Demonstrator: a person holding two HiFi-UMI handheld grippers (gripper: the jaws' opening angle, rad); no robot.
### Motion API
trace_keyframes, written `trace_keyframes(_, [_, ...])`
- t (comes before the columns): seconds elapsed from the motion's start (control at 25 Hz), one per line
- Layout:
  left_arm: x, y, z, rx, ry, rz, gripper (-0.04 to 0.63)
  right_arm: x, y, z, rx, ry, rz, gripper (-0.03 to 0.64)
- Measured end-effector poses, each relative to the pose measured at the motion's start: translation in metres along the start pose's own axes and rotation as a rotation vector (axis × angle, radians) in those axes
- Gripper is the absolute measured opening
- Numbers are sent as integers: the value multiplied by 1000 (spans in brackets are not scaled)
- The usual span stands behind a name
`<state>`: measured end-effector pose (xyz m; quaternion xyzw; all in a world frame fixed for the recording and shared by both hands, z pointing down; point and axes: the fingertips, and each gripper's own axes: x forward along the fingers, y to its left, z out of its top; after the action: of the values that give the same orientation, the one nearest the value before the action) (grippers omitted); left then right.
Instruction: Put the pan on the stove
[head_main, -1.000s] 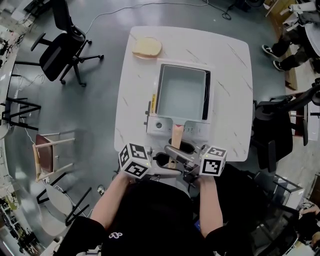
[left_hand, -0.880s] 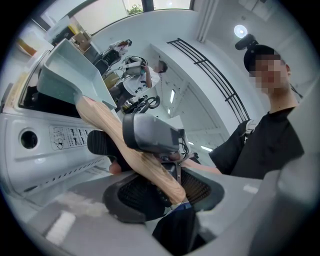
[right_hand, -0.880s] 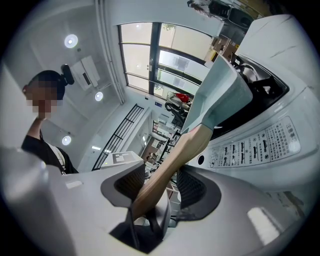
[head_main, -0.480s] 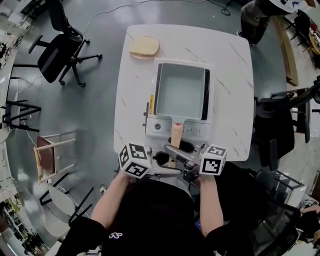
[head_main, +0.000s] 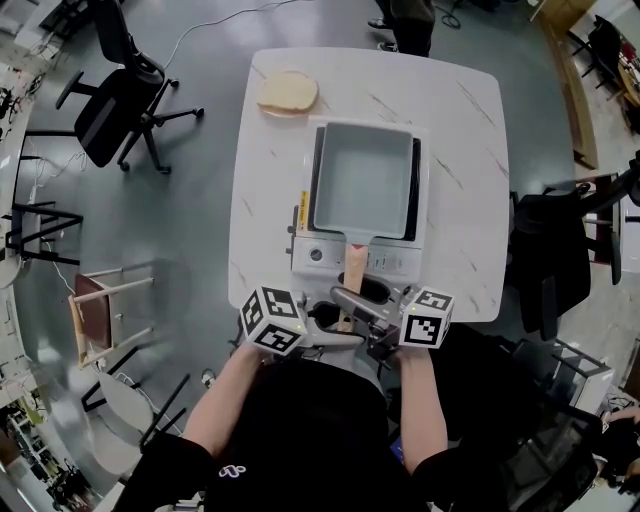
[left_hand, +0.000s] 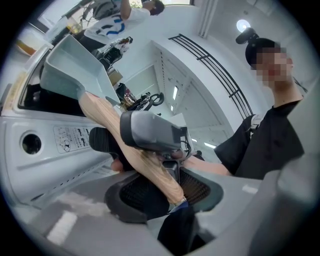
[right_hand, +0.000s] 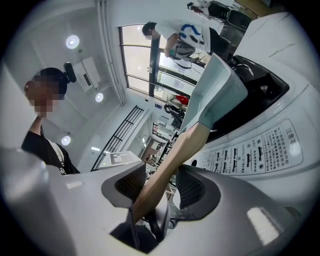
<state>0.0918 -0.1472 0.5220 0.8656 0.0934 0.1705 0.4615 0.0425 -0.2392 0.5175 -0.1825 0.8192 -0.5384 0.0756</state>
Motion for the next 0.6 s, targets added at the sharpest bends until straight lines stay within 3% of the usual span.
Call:
trace_keyframes(0.44, [3, 3, 0, -55, -40, -17, 201, -3, -2, 2, 8, -23, 6, 193])
trace_keyframes(0.6, [2, 2, 1, -62, -54, -8, 201, -2, -2, 2, -3, -27, -33, 196])
